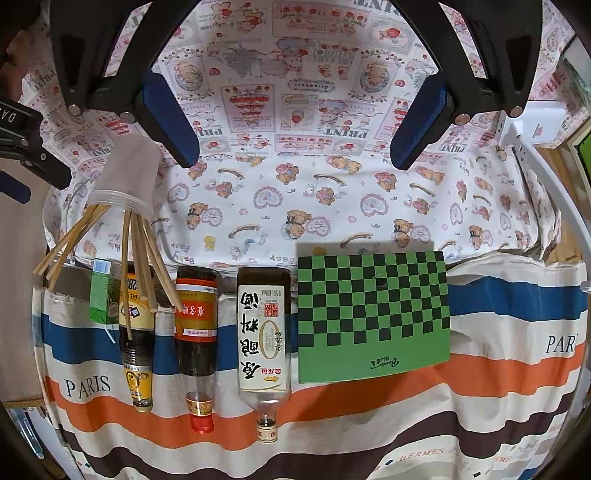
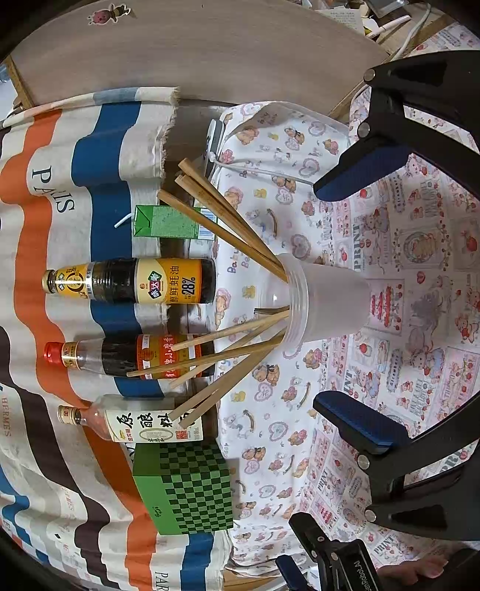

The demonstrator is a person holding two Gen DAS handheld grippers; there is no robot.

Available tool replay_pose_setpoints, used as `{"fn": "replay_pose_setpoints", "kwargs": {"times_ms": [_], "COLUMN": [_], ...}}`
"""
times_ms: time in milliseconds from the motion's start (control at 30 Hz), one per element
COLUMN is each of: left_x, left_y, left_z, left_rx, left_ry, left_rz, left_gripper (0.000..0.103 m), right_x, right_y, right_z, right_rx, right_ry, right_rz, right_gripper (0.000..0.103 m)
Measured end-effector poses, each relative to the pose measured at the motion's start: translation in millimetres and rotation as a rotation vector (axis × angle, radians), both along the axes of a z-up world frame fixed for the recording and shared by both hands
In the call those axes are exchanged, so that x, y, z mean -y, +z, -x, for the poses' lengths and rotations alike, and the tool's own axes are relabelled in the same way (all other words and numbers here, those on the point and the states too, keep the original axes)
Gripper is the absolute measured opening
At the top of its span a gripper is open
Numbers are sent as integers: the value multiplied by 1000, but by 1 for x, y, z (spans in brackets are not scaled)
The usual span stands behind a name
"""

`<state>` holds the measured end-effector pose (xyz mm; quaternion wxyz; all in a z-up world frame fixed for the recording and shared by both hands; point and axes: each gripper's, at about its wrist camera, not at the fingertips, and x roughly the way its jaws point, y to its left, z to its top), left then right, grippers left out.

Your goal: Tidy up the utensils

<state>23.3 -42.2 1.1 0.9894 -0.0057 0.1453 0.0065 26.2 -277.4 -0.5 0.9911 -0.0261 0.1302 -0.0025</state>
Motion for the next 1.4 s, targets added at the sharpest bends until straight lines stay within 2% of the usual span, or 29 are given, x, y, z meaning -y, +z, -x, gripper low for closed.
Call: {"fn": "replay_pose_setpoints", "kwargs": {"times_ms": [1400], "left_x": [3], "left_y": [-2], "left_z": [-4], "left_rx": [-26], "left_ry": [-40], "left_rz": [3], "left_gripper": [103], "right_x": [-1], "right_y": [-1], "right_z": [-1], "right_rx": [-10], "right_ry": [0], "right_rz": [0], "right_gripper": [103]}}
